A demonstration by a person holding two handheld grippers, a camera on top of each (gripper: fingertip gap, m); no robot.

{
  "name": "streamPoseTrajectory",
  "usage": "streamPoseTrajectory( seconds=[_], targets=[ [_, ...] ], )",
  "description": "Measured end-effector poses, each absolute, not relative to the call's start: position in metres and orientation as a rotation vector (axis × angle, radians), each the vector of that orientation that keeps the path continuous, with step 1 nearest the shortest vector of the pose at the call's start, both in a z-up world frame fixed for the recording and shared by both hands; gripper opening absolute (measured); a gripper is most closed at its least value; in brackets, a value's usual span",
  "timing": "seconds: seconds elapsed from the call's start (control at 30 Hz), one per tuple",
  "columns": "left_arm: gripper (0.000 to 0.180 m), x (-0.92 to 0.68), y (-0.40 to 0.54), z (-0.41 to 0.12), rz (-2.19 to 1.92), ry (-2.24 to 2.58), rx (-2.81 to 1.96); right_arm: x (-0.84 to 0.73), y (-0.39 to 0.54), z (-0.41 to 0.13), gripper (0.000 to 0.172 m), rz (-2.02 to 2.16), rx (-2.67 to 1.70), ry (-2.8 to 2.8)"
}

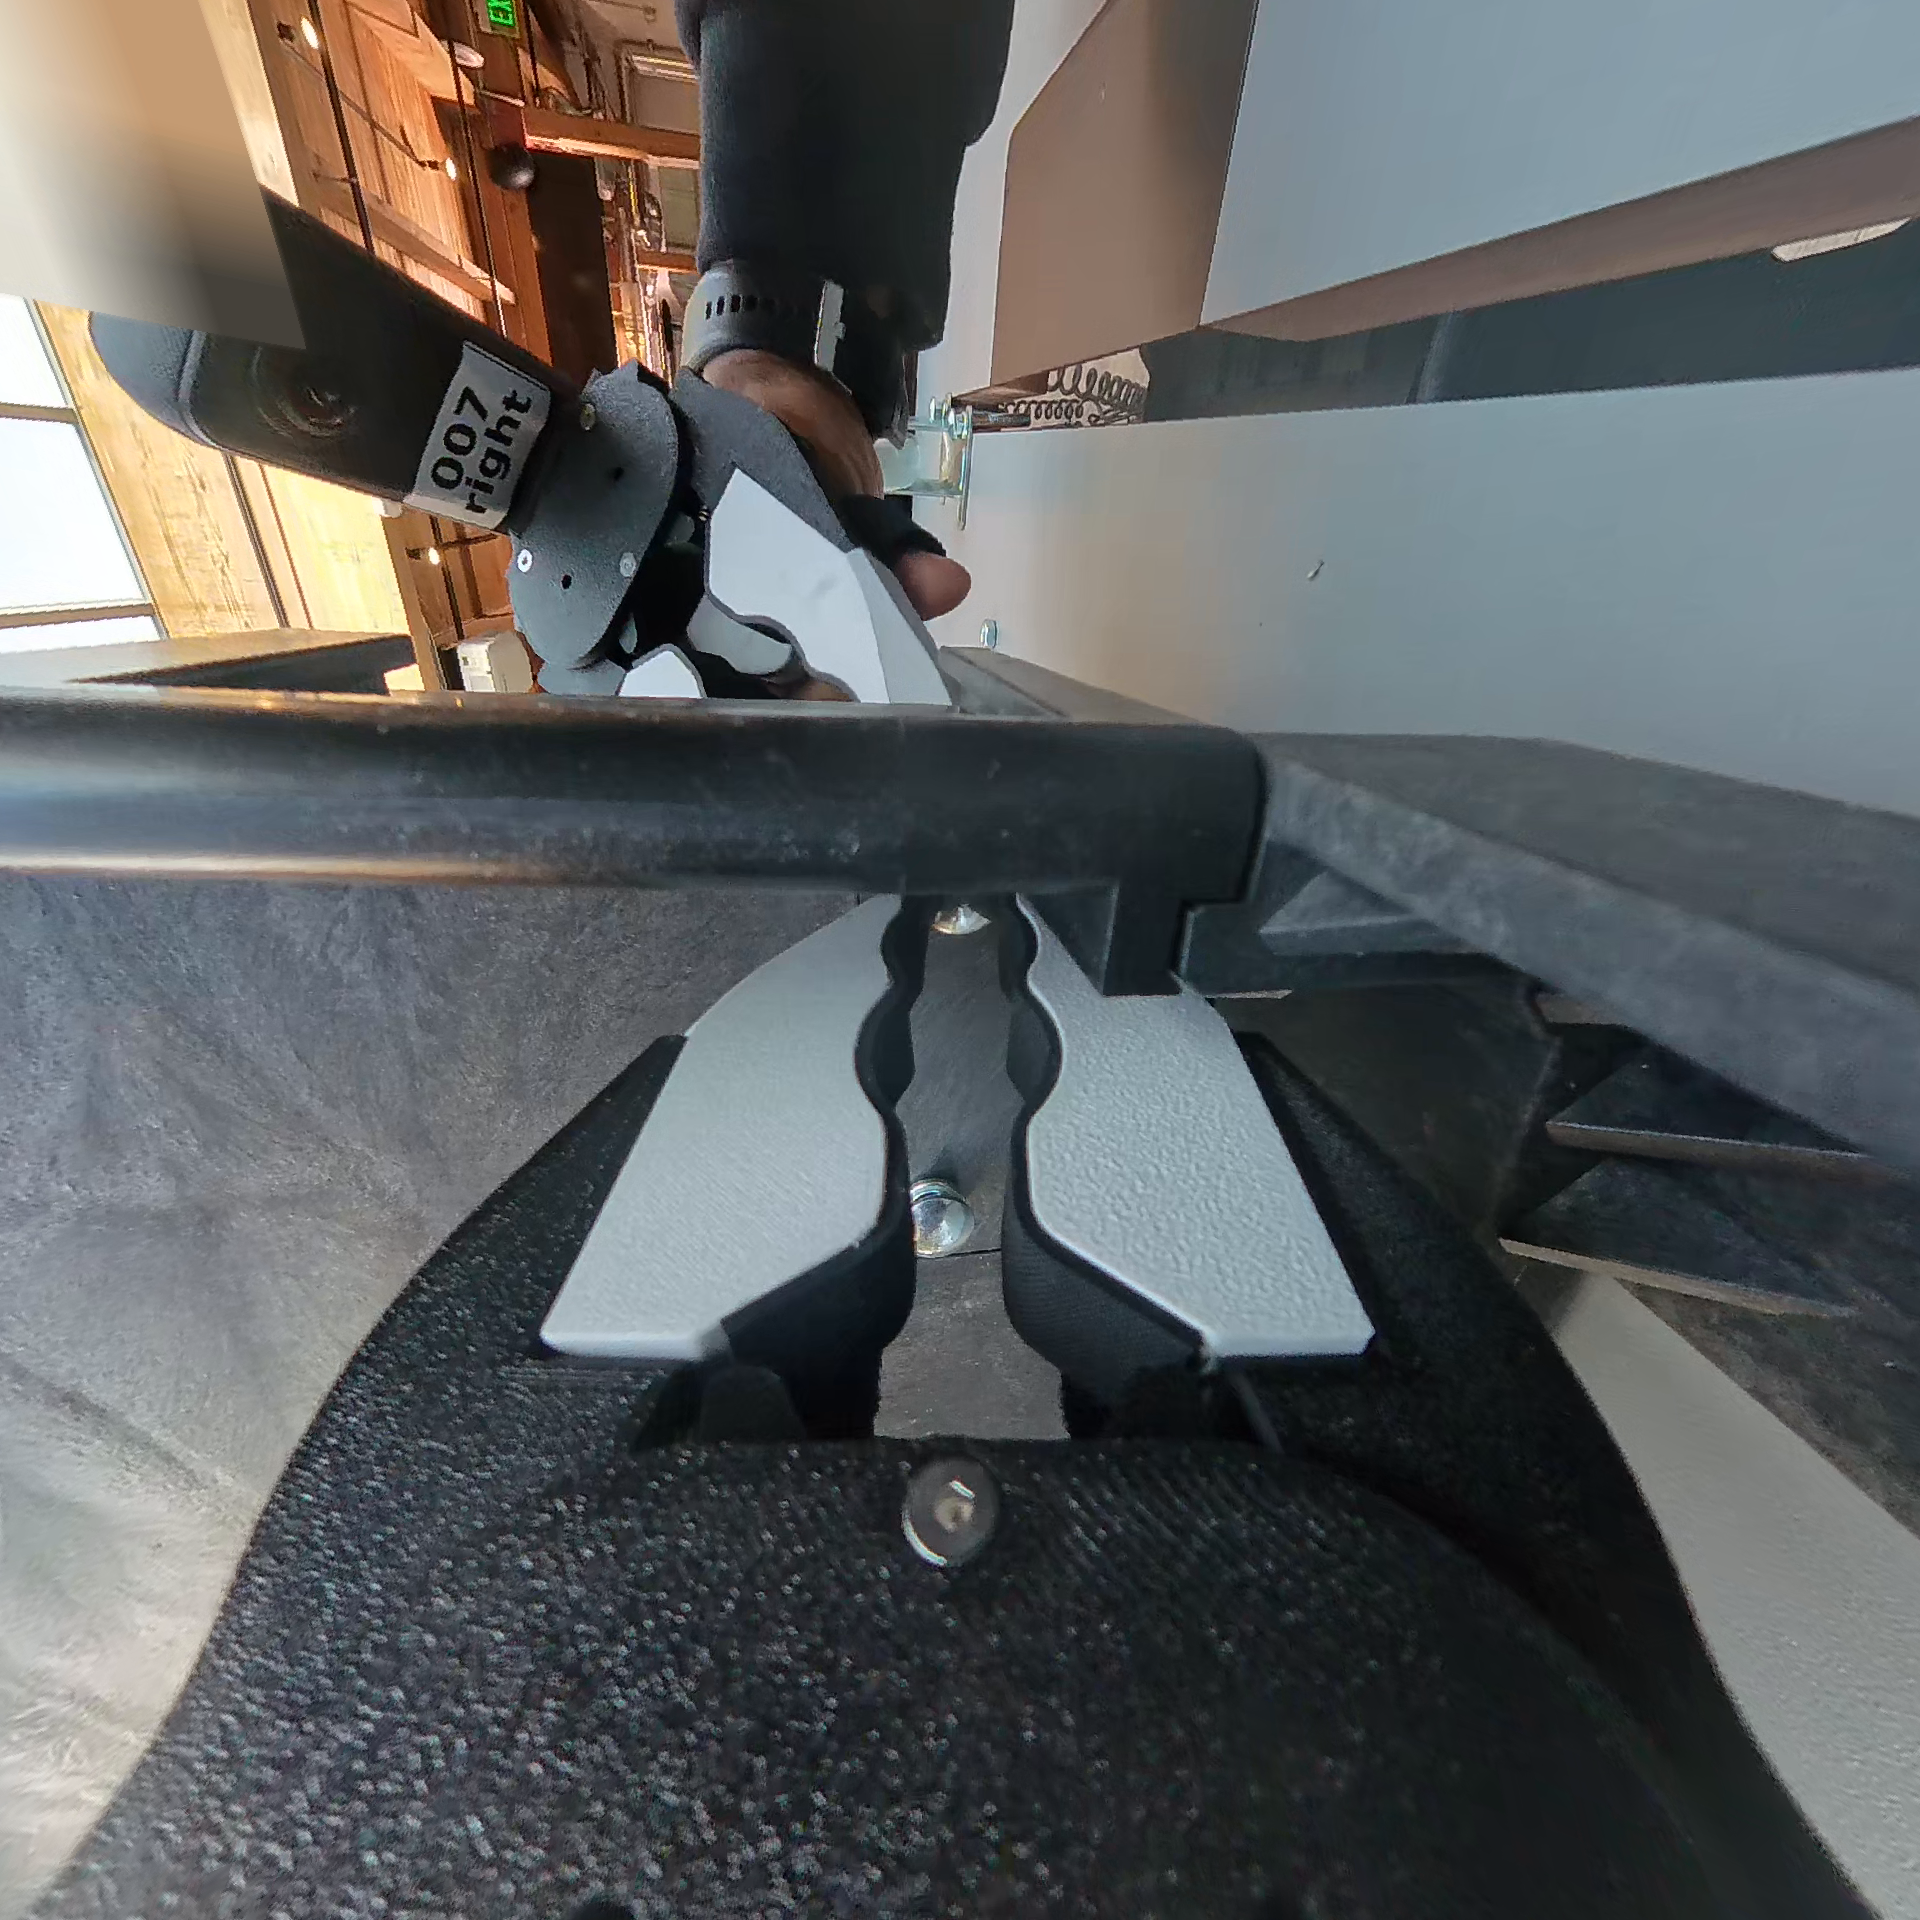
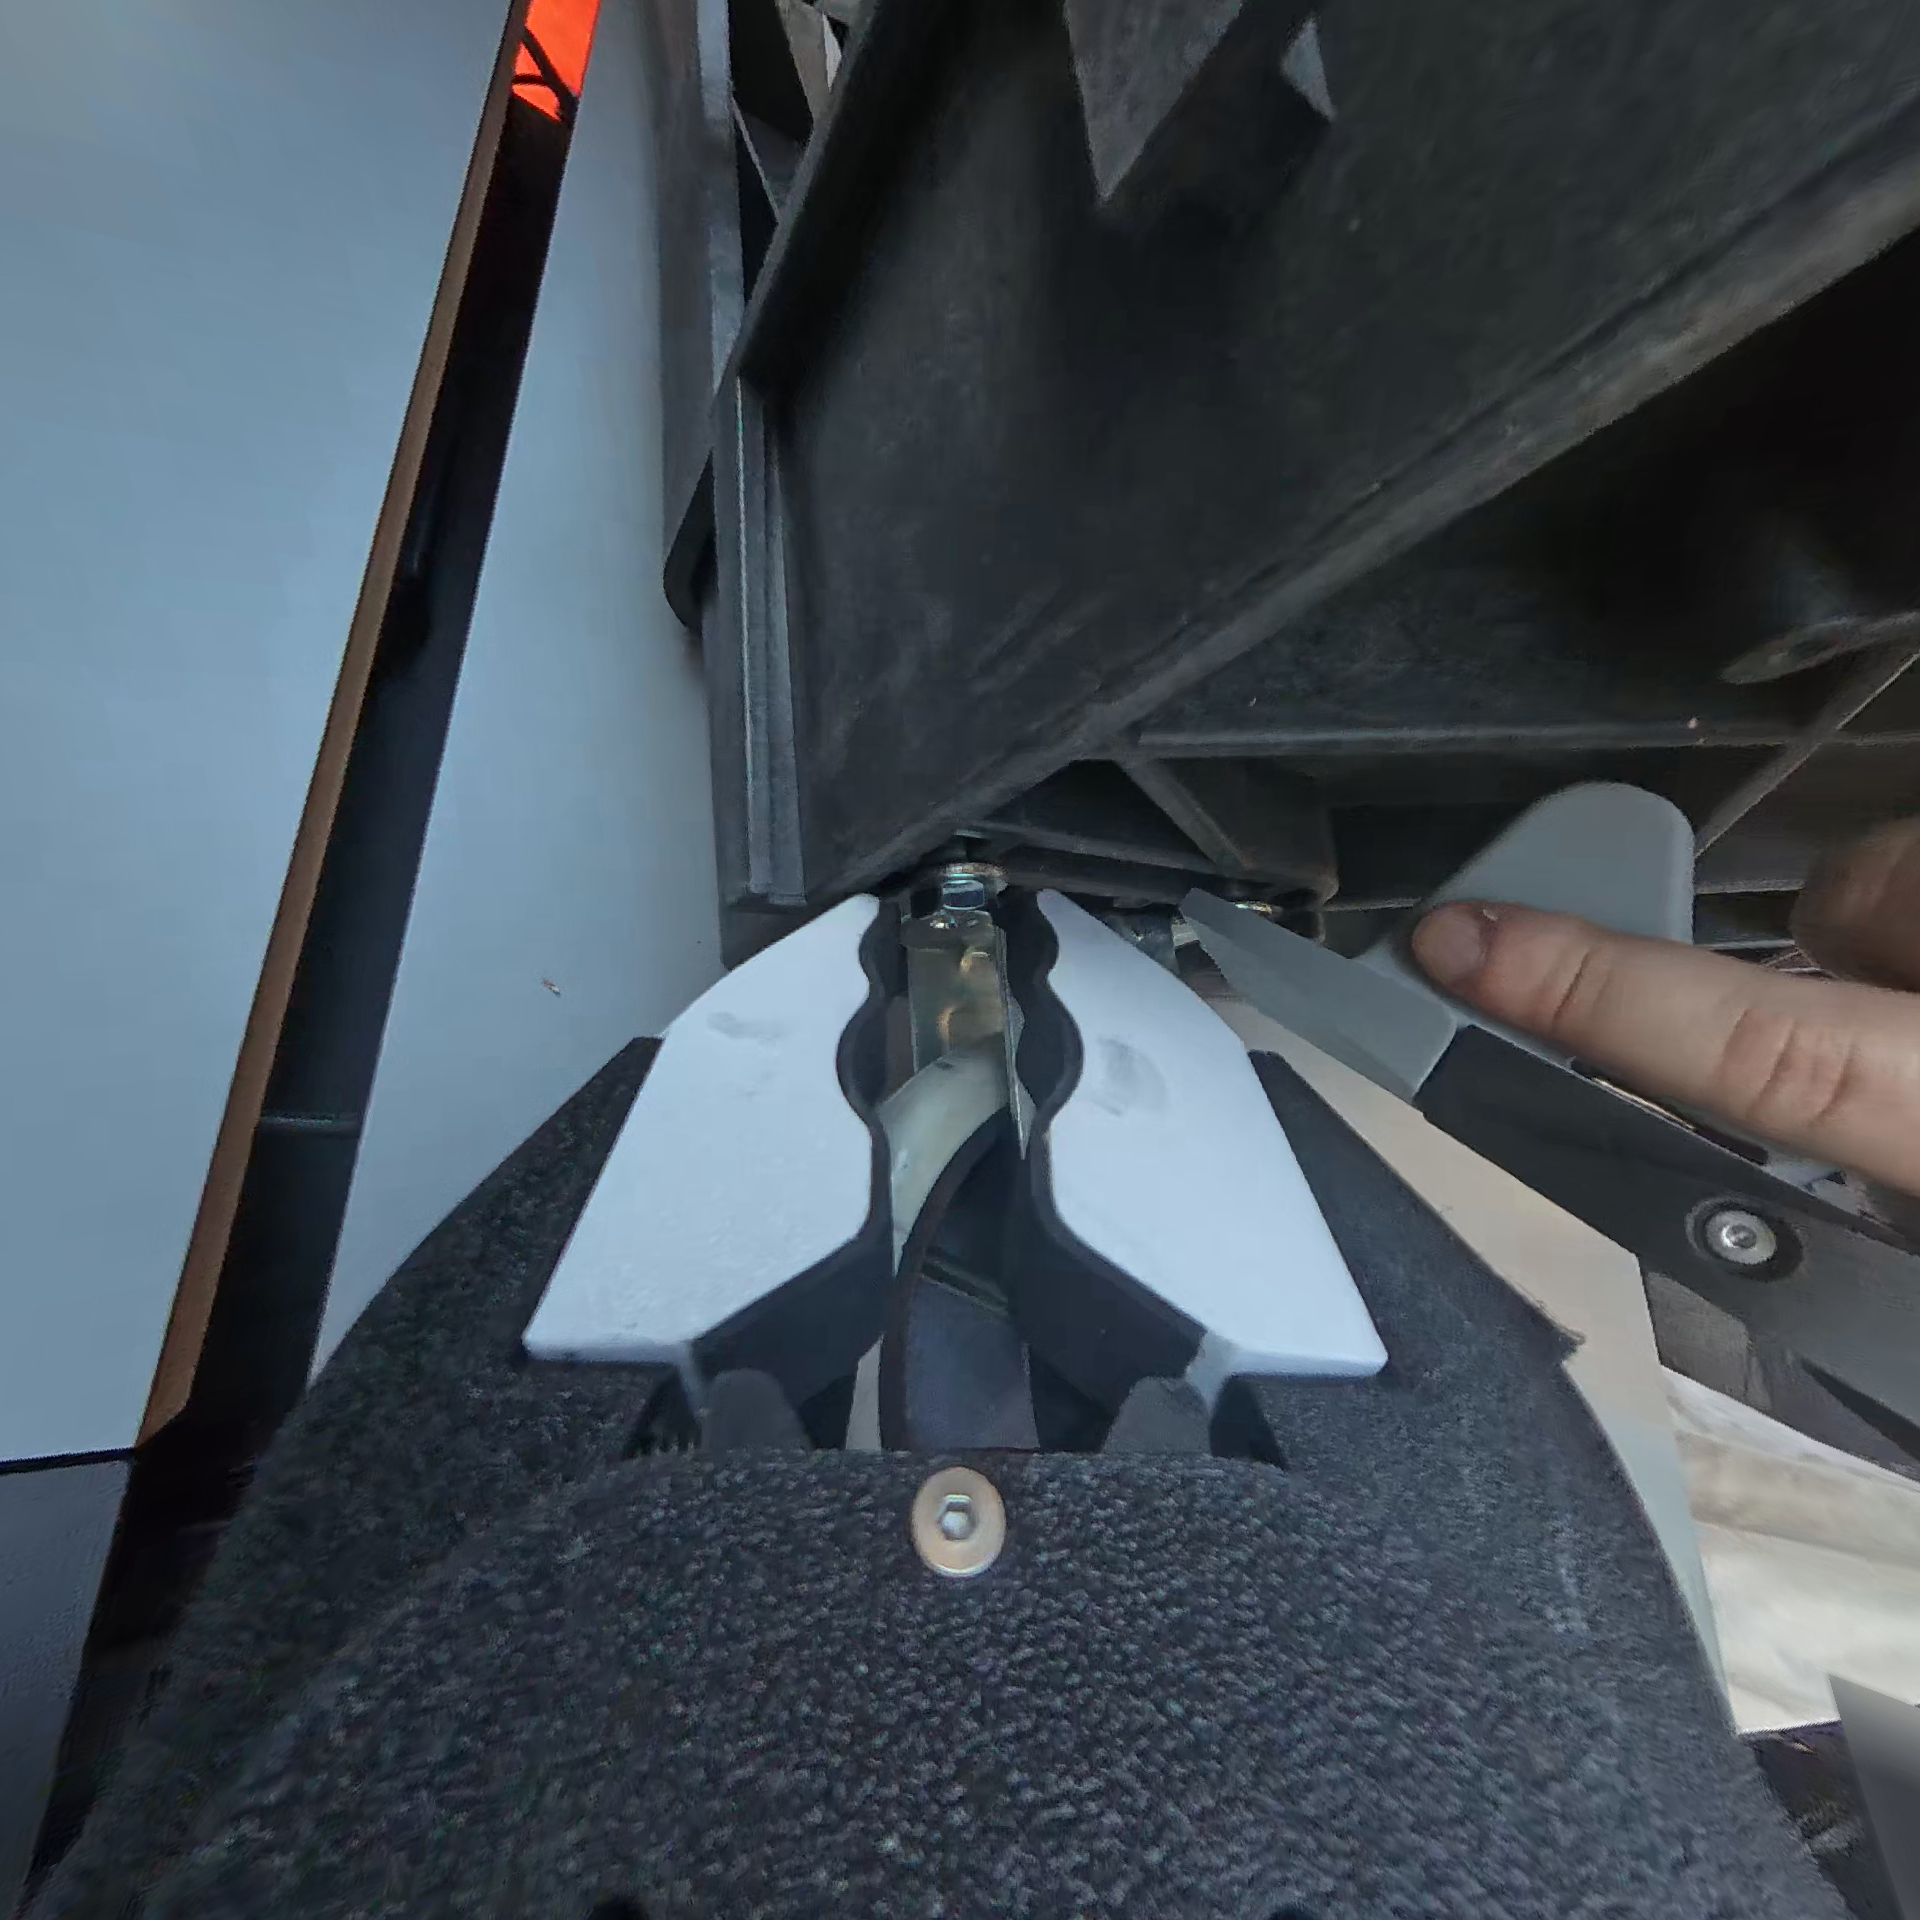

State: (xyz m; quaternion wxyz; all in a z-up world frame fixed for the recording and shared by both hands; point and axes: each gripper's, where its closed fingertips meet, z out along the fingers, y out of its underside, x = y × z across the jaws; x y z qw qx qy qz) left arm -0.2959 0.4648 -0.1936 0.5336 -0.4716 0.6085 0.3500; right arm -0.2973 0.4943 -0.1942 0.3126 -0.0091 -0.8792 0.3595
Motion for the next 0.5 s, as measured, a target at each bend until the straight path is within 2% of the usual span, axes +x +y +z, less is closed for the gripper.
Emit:
streamPoseTrajectory(
  seconds=[0.5],
  targets=[
    [0.014,-0.2955,0.4650,-0.1938,0.839,1.457,-1.126,-0.2981,0.4944,-0.1967,0.015,0.929,-0.090,-2.462]
  ],
)
